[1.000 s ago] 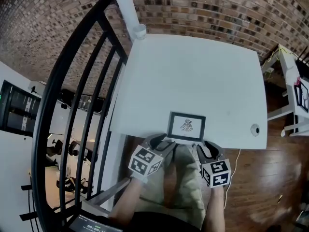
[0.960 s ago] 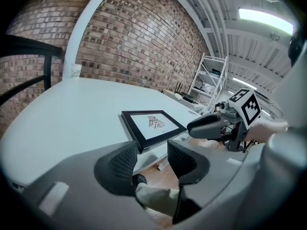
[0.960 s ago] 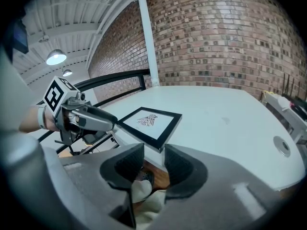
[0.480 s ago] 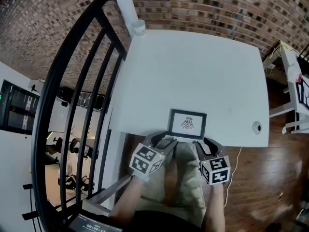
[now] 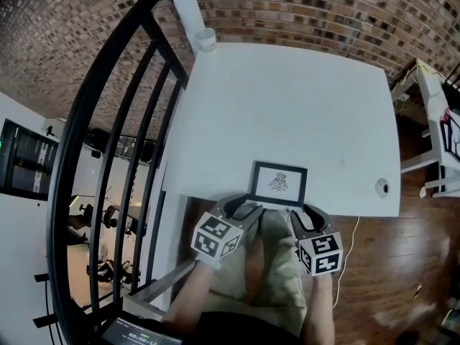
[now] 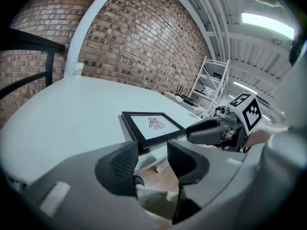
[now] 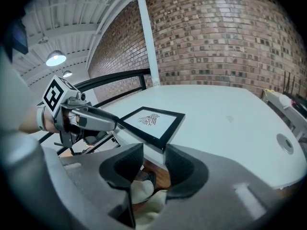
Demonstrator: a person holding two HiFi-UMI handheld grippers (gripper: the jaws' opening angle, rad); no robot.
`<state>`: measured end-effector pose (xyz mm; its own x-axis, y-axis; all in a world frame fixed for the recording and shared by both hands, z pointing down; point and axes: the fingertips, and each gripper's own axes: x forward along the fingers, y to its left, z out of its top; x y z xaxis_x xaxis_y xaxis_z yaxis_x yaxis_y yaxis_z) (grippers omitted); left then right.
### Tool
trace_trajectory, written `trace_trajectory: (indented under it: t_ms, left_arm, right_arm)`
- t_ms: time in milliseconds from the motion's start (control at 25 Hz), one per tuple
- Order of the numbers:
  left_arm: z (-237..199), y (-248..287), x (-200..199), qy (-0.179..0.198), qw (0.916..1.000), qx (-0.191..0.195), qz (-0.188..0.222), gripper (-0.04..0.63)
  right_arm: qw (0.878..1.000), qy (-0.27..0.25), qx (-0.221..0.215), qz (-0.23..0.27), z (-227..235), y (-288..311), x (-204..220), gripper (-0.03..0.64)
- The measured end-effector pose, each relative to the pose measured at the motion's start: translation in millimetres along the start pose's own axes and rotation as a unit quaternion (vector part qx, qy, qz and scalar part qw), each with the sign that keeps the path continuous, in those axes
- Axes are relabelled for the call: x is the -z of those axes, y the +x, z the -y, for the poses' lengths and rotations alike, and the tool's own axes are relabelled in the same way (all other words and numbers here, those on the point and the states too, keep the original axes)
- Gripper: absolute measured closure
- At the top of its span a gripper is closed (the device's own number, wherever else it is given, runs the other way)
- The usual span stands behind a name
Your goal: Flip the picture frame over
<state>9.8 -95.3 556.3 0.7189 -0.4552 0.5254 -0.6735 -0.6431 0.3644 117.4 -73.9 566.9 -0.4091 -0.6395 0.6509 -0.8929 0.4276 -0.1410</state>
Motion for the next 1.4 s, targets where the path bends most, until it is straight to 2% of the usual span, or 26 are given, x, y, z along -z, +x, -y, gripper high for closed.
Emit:
trace_trajectory:
  t_ms: [1400]
  left_arm:
    - [30.8,-35.5,-52.5,0.041,0.9978,0.006,0.052,0.393]
  right_arm:
    - [0.998,-0.024,0.024,0.058,-4.4,-48.1,-51.6,0.489]
